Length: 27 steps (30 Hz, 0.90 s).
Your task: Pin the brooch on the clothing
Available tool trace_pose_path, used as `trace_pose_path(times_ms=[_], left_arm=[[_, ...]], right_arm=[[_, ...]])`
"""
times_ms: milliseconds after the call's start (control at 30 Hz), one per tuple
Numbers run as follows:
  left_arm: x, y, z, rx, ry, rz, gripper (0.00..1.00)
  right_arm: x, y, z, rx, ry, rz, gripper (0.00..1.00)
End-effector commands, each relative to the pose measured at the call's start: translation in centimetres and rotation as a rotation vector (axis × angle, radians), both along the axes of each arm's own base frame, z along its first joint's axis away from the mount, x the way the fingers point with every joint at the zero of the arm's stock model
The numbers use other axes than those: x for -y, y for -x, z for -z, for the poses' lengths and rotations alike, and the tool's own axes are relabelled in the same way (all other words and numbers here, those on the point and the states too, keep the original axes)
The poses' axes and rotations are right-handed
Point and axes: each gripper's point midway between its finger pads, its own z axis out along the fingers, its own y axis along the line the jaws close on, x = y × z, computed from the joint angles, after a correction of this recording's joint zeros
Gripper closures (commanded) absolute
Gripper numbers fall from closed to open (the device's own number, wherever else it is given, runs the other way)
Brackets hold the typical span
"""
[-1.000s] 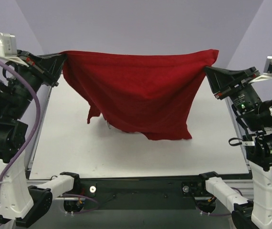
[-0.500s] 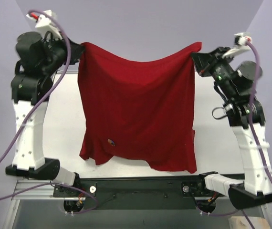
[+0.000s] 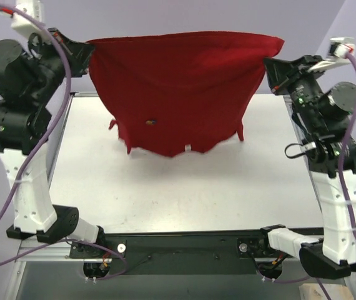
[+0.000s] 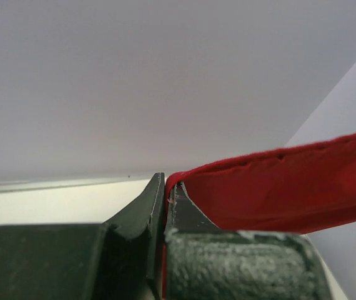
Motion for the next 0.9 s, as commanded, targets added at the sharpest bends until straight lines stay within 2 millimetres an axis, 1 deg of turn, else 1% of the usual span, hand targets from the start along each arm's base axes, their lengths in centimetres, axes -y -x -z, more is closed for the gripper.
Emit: trace_pose_path(times_ms=[0, 33, 100, 133, 167, 200, 233, 267, 300, 333, 367, 400, 433, 500, 567, 667, 700, 767, 800, 867], left_arm=[[-0.8, 4.5, -4.2, 0.167, 0.006, -0.002, 1.0], [-0.8, 4.9, -4.2, 0.175, 0.006, 0.003, 1.0], [-0.8, 6.1, -3.7, 0.173, 0.007, 0.011, 1.0], [-1.0, 6.6, -3.8, 0.182, 0.009, 0.009, 1.0], [-1.0, 7.0, -3.7, 0.182, 0.009, 0.009, 1.0], [-1.3, 8.3, -4.1, 0.204, 0.013, 0.006, 1.0], [-1.3, 8.5, -3.7, 0.2, 0.012, 0.008, 1.0], [-1.3, 9.0, -3.9, 0.208, 0.012, 0.01, 1.0], [-1.4, 10.1, -4.2, 0.224, 0.016, 0.012, 1.0], [-1.2, 10.6, -4.2, 0.226, 0.018, 0.026, 1.0], [-1.2, 11.2, -4.4, 0.236, 0.022, 0.036, 1.0], [-1.2, 12.3, -4.8, 0.255, 0.024, 0.044, 1.0], [-1.0, 12.8, -4.9, 0.261, 0.029, 0.059, 1.0], [-0.9, 14.0, -5.4, 0.284, 0.031, 0.073, 1.0], [-0.9, 14.7, -6.0, 0.306, 0.036, 0.08, 1.0], [-0.6, 15.1, -6.6, 0.321, 0.041, 0.099, 1.0], [-0.4, 14.3, -6.4, 0.305, 0.046, 0.105, 1.0], [-0.2, 13.3, -5.8, 0.267, 0.052, 0.109, 1.0], [-0.1, 11.9, -5.2, 0.235, 0.051, 0.105, 1.0], [0.0, 10.0, -3.9, 0.185, 0.047, 0.092, 1.0]], right_arm=[[0.9, 5.6, -6.1, 0.228, -0.057, -0.017, 1.0], [1.0, 6.8, -6.3, 0.243, -0.065, -0.028, 1.0], [0.6, 7.6, -5.9, 0.245, -0.062, -0.054, 1.0], [0.8, 8.8, -6.3, 0.263, -0.067, -0.06, 1.0], [0.6, 9.0, -6.0, 0.258, -0.065, -0.07, 1.0], [0.6, 9.5, -5.9, 0.259, -0.065, -0.077, 1.0], [0.7, 10.6, -6.2, 0.274, -0.067, -0.081, 1.0], [0.7, 10.9, -6.0, 0.271, -0.071, -0.087, 1.0], [0.8, 11.3, -5.9, 0.269, -0.07, -0.088, 1.0], [0.9, 12.2, -6.1, 0.282, -0.071, -0.09, 1.0], [1.0, 12.7, -6.1, 0.286, -0.072, -0.093, 1.0], [0.9, 13.1, -6.0, 0.288, -0.069, -0.098, 1.0], [1.1, 14.0, -6.3, 0.304, -0.069, -0.099, 1.0], [1.2, 14.9, -6.5, 0.319, -0.069, -0.105, 1.0], [1.4, 16.0, -6.8, 0.339, -0.072, -0.104, 1.0], [1.7, 16.3, -6.8, 0.346, -0.073, -0.092, 1.0], [1.8, 16.2, -6.7, 0.345, -0.074, -0.085, 1.0], [2.1, 15.2, -6.1, 0.319, -0.077, -0.058, 1.0], [2.2, 14.6, -5.7, 0.301, -0.074, -0.046, 1.0], [2.1, 12.6, -4.3, 0.254, -0.06, -0.028, 1.0]])
